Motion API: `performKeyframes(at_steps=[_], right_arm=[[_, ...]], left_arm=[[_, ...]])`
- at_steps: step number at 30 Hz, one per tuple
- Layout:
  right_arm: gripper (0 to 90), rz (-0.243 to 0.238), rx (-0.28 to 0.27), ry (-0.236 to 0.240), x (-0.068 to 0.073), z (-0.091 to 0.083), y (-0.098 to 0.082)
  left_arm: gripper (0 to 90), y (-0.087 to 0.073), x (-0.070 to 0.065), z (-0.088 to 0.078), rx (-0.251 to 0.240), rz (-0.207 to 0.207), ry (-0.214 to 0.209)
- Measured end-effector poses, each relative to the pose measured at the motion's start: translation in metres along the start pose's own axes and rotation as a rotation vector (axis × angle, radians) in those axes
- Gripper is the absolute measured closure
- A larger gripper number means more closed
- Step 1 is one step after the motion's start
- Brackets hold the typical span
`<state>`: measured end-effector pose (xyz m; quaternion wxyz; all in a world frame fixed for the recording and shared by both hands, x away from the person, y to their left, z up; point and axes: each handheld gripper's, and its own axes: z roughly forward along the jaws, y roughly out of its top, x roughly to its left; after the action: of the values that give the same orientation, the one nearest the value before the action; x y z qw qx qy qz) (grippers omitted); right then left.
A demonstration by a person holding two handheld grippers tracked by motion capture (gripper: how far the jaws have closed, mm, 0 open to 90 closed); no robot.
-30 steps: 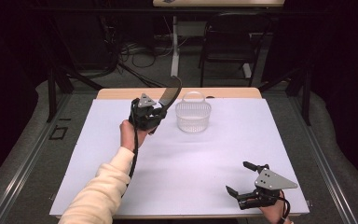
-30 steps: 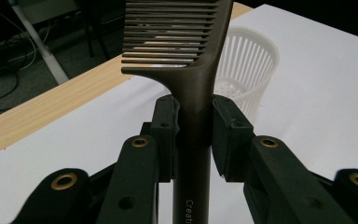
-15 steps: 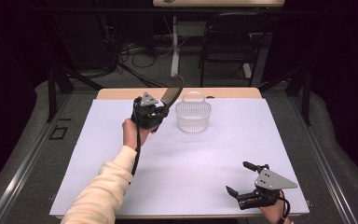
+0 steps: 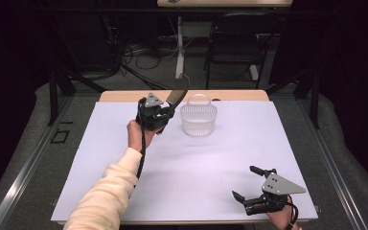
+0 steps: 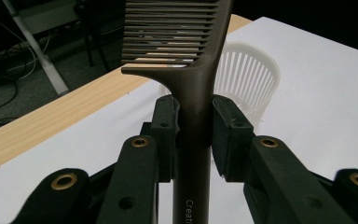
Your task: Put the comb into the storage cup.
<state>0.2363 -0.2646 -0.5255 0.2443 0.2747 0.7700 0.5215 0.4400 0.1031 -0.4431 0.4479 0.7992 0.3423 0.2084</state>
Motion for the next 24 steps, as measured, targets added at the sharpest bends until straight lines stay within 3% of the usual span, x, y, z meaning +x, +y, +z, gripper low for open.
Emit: performKeyframes(at_steps=[24], right_arm=[[0.2,0.004,0.001,0.001,0.0,0.0,-0.0001]], left_arm=[[72.3,0.0099,0.0003,0.0044,-0.029,0.001,0.0]])
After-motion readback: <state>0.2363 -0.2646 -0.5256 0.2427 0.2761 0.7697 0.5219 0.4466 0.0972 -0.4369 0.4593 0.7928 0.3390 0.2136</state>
